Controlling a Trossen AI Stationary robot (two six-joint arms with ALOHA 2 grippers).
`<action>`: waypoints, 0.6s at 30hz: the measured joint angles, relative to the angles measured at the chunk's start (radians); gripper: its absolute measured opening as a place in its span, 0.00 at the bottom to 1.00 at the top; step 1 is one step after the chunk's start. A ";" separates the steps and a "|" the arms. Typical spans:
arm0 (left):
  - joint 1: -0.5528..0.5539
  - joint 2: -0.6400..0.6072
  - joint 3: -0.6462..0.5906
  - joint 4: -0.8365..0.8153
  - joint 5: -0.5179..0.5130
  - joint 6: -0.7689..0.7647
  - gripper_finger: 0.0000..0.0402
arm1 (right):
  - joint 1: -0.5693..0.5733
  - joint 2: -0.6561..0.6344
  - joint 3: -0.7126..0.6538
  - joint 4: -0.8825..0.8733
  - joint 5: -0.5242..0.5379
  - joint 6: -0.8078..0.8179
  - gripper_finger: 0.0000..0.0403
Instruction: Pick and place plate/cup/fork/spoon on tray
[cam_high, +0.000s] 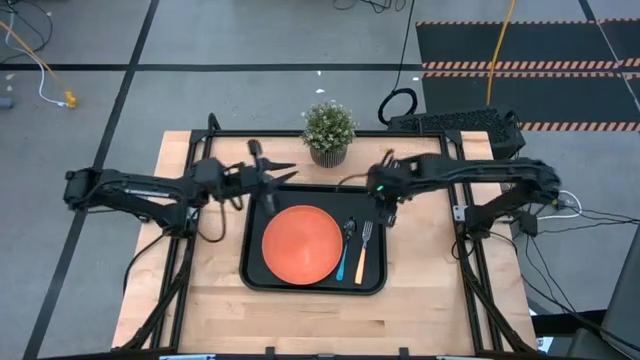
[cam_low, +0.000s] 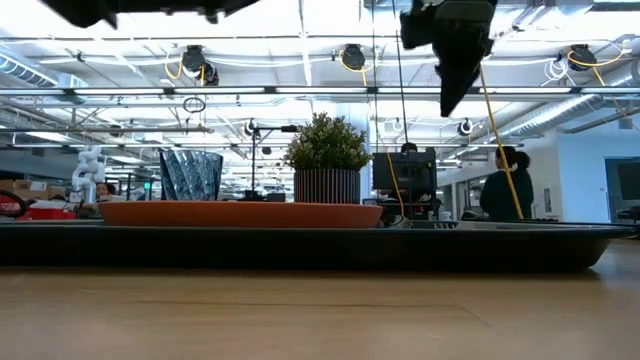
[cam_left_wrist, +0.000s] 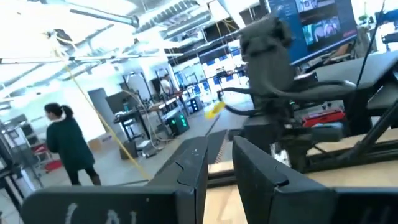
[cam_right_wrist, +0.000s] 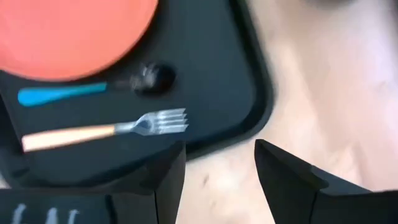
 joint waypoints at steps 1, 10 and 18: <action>0.005 -0.026 -0.022 -0.001 0.001 -0.001 0.20 | 0.012 0.036 0.022 -0.028 -0.008 0.043 0.45; 0.062 -0.182 -0.123 -0.013 0.025 -0.024 0.20 | 0.107 0.216 0.049 -0.053 -0.255 0.521 0.45; 0.101 -0.291 -0.154 -0.046 0.048 -0.046 0.20 | 0.193 0.290 0.038 0.023 -0.180 0.803 0.45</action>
